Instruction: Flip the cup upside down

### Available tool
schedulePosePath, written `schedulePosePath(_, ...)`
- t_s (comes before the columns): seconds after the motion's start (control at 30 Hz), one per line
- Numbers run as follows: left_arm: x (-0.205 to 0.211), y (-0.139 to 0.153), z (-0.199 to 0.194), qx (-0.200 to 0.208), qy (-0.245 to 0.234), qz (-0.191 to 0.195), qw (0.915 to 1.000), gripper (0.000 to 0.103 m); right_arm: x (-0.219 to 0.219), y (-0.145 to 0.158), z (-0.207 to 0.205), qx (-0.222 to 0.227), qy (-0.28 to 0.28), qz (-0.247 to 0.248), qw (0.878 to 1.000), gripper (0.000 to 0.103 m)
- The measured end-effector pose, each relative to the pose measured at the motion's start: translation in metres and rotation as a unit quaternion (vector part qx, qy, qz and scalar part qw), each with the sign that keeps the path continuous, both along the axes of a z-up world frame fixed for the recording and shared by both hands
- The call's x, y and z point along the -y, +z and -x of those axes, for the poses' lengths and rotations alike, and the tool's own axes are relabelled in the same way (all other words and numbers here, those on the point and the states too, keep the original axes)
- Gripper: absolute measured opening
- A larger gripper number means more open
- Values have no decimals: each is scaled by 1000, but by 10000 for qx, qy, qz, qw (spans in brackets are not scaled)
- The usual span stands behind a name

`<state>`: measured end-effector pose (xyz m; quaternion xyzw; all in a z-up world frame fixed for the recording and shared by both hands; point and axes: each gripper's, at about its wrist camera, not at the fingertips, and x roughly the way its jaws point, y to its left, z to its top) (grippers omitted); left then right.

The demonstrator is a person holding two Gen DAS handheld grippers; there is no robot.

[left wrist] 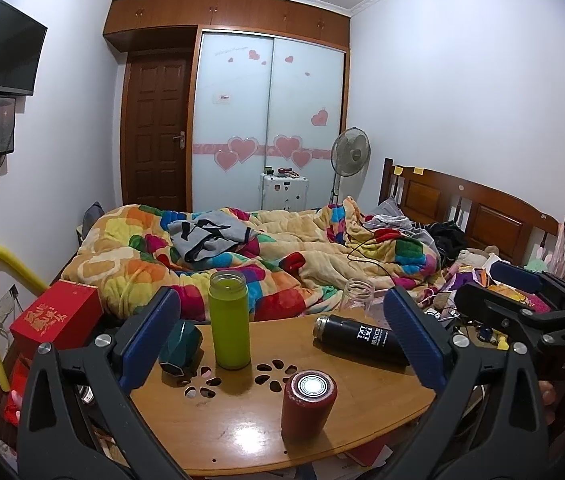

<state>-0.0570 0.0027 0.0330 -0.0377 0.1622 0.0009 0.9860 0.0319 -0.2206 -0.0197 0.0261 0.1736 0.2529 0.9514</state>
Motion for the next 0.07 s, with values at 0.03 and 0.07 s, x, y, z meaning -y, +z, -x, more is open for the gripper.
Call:
schedulePosePath(0.03,0,0,0,5,-14,-8,10000,103,0,-1,0,-9,-4,-2,10000,103)
schedulePosePath(0.07,1,0,0,6,-29,-15,10000,103,1,-2,0,-15,-7,-7,10000,103)
